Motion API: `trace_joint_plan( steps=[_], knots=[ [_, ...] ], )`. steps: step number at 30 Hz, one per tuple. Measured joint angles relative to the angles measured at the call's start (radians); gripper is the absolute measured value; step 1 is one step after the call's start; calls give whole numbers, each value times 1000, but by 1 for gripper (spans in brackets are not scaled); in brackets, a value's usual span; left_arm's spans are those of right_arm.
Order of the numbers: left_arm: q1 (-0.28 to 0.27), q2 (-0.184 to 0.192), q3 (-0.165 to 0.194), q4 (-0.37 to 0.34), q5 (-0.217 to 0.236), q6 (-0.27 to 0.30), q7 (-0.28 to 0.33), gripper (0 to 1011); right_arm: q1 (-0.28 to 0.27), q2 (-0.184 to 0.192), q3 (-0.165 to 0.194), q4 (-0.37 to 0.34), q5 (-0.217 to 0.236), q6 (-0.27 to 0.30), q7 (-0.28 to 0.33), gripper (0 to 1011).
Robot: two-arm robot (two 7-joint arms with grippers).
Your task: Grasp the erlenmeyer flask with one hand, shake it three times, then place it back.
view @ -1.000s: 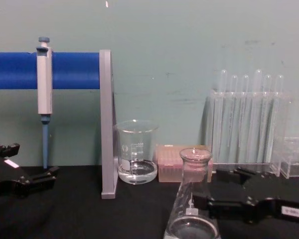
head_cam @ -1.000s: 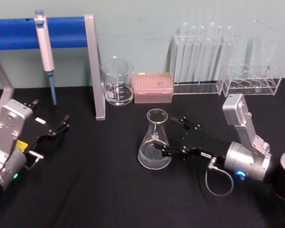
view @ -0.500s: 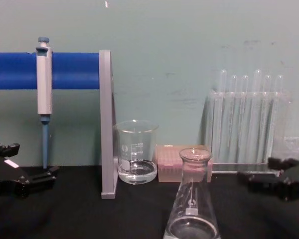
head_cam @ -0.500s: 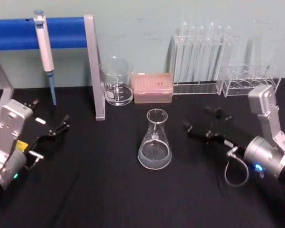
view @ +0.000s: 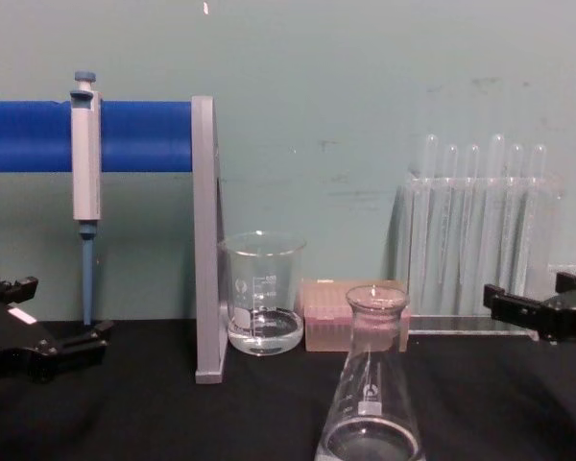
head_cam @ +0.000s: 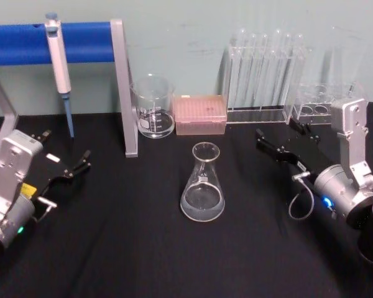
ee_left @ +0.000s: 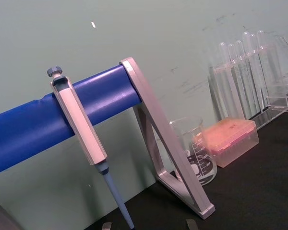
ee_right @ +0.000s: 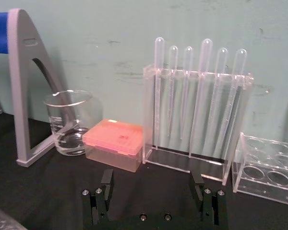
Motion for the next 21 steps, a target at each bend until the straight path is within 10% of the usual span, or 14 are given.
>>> trace_joint_plan(
  steps=[21],
  knots=[
    [0, 0, 0, 0, 0, 0, 0, 1001, 1, -64, 27, 68, -22, 41, 0, 1000]
  ],
)
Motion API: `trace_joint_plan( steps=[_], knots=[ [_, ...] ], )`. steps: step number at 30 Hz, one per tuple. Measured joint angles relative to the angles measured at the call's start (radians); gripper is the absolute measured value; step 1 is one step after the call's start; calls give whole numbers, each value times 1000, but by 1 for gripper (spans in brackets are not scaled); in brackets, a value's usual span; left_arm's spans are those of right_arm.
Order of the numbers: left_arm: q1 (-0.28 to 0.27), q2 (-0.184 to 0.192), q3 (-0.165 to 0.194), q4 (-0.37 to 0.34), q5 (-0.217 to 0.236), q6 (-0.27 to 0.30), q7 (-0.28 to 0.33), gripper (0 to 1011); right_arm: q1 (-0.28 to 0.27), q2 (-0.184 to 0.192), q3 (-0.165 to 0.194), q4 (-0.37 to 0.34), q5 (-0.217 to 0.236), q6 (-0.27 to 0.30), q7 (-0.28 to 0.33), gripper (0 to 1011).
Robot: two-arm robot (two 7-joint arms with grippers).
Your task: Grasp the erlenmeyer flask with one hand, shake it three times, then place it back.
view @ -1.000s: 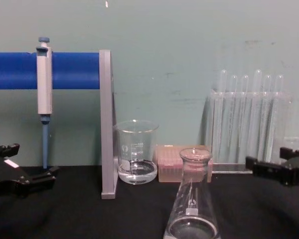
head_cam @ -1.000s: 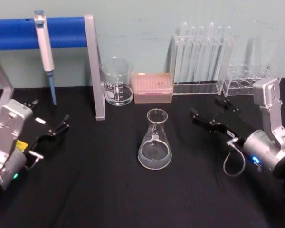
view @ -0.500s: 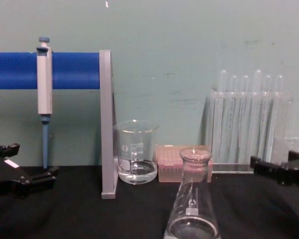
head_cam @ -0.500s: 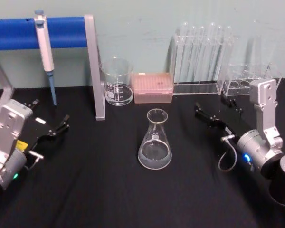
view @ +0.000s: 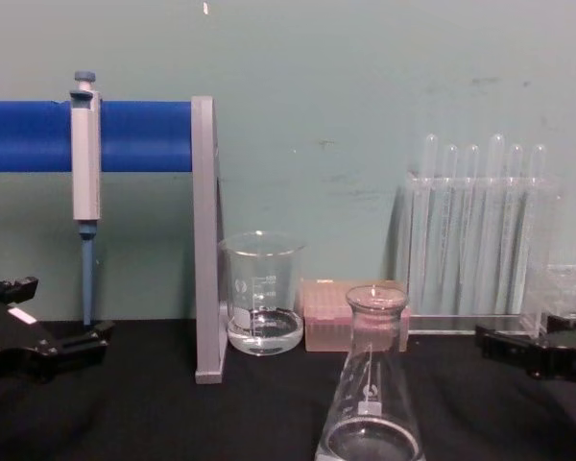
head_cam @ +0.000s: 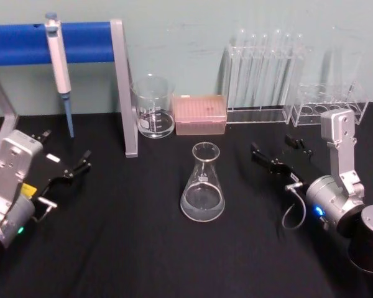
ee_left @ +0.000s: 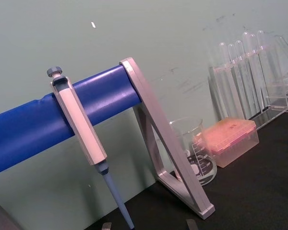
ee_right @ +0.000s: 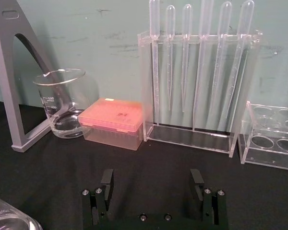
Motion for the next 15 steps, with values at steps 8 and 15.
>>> trace_joint_plan(
  steps=[8, 15],
  knots=[
    [0, 0, 0, 0, 0, 0, 0, 1001, 0, 0, -1, -1, 0, 0, -1, 1000],
    [0, 0, 0, 0, 0, 0, 0, 1001, 0, 1, -2, -2, 0, -1, -2, 1000]
  ],
)
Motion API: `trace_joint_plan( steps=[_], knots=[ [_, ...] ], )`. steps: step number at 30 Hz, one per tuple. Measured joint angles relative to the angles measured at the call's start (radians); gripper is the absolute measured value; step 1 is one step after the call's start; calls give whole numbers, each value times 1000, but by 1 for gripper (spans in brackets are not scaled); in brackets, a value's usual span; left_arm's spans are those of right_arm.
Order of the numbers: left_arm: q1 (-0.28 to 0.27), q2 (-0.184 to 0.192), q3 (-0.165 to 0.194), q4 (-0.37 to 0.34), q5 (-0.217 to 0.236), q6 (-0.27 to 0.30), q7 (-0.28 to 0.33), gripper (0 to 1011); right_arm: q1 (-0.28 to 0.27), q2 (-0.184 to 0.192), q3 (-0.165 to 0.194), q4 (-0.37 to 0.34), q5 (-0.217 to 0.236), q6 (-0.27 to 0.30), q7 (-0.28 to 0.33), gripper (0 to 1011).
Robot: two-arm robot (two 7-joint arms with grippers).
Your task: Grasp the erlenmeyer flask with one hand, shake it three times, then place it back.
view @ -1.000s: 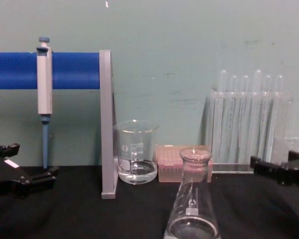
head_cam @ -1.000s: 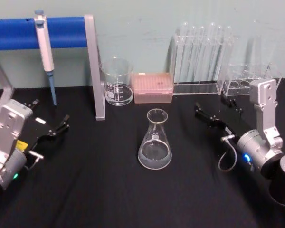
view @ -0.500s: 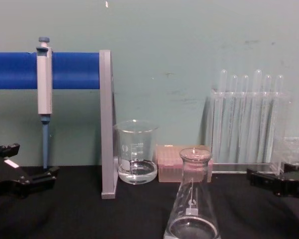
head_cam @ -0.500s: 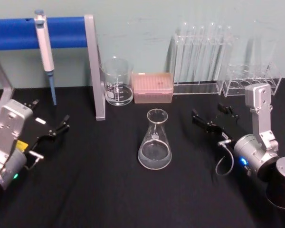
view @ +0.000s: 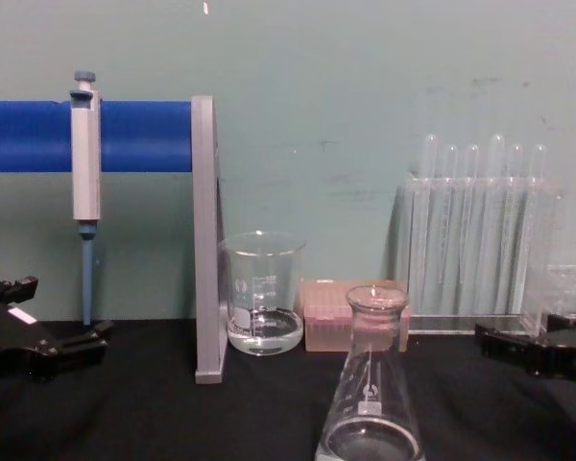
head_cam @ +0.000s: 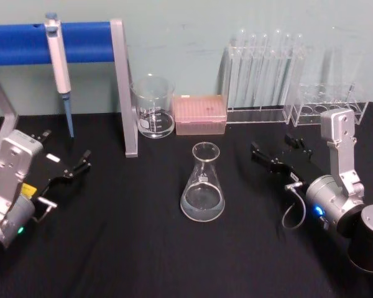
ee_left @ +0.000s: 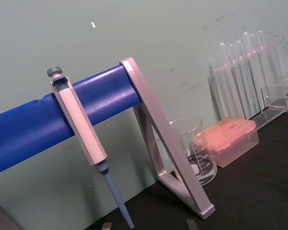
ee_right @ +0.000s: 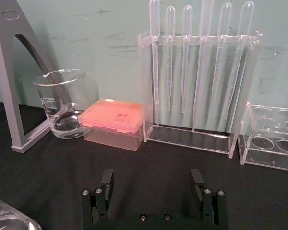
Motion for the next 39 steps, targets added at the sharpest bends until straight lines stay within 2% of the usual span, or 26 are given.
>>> trace_joint_plan(
  steps=[39],
  knots=[
    [0, 0, 0, 0, 0, 0, 0, 1001, 1, 0, -1, 0, 2, -1, -2, 1000]
  ],
)
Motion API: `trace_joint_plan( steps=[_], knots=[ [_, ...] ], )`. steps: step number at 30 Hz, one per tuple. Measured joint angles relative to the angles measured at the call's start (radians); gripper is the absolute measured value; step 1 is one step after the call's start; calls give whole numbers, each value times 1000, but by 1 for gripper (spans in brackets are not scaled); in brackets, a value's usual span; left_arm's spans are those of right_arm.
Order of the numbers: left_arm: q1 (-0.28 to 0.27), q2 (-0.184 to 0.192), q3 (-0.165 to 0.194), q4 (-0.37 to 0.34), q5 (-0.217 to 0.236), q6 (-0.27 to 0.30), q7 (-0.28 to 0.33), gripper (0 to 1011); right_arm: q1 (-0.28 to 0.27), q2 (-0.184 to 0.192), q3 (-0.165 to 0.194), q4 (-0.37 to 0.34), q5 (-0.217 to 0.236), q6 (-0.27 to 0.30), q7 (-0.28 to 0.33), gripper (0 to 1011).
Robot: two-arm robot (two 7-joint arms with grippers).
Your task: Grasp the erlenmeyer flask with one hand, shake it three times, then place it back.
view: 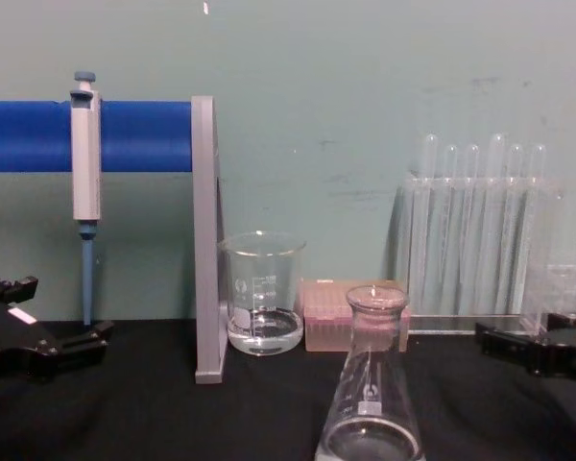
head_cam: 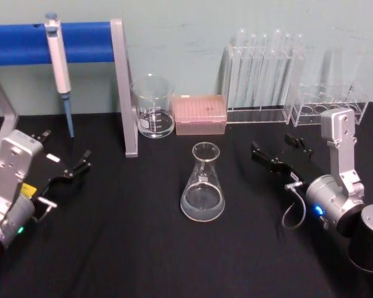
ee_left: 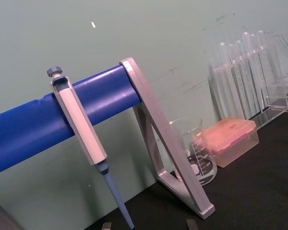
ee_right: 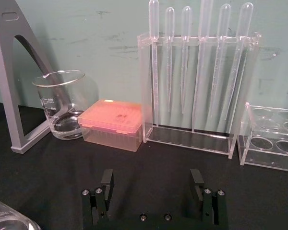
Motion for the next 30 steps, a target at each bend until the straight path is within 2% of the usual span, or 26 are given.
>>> trace_joint_plan(
  steps=[30],
  knots=[
    [0, 0, 0, 0, 0, 0, 0, 1001, 0, 0, 0, 0, 0, 0, 0, 1000]
  ],
)
